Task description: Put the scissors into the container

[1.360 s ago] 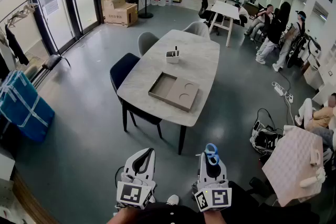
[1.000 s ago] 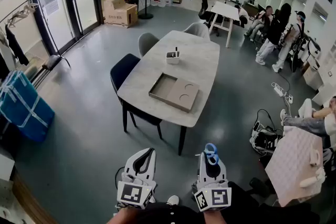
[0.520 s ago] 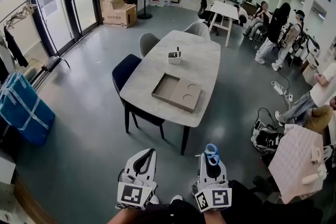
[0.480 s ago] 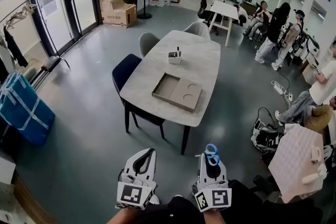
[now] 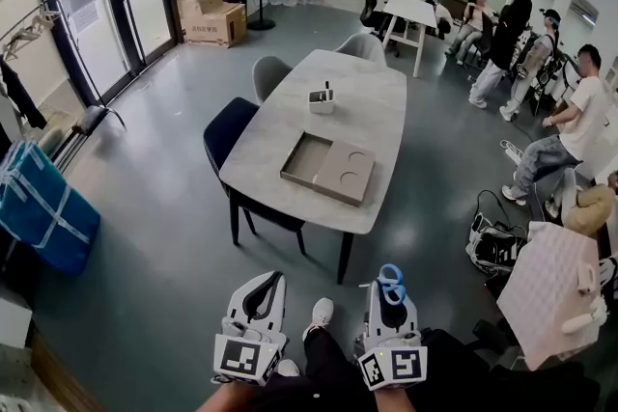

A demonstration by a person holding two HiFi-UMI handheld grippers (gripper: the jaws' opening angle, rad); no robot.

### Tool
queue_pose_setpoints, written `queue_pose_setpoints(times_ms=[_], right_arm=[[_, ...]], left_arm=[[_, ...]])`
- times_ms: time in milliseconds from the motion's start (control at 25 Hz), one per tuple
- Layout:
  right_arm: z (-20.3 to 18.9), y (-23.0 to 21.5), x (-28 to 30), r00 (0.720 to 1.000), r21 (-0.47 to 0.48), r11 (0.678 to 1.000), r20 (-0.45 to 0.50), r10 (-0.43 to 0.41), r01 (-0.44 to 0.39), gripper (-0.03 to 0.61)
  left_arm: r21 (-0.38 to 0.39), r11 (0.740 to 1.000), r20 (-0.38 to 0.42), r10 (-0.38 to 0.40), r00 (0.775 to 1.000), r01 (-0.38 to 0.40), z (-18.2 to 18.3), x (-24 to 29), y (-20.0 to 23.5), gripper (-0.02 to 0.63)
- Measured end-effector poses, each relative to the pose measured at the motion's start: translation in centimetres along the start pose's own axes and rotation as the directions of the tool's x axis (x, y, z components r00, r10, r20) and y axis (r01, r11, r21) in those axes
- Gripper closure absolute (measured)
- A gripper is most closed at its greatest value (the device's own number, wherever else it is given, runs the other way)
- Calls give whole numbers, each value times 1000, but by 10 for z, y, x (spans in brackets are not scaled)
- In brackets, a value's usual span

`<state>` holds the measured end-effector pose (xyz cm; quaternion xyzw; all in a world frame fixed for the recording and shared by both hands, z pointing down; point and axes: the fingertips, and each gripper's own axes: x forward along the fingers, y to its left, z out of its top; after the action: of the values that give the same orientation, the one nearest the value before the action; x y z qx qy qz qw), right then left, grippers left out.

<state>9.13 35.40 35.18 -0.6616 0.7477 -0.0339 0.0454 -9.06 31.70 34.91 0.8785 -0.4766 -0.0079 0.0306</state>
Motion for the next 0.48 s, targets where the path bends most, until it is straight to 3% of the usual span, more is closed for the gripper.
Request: queue_pose_setpoints(times_ms=[480], right_arm=[[6,-32,123,999,8,999,11,35,-35,543]], left_arm=[[15,999,7,28,1000,-28,12,107,49,598]])
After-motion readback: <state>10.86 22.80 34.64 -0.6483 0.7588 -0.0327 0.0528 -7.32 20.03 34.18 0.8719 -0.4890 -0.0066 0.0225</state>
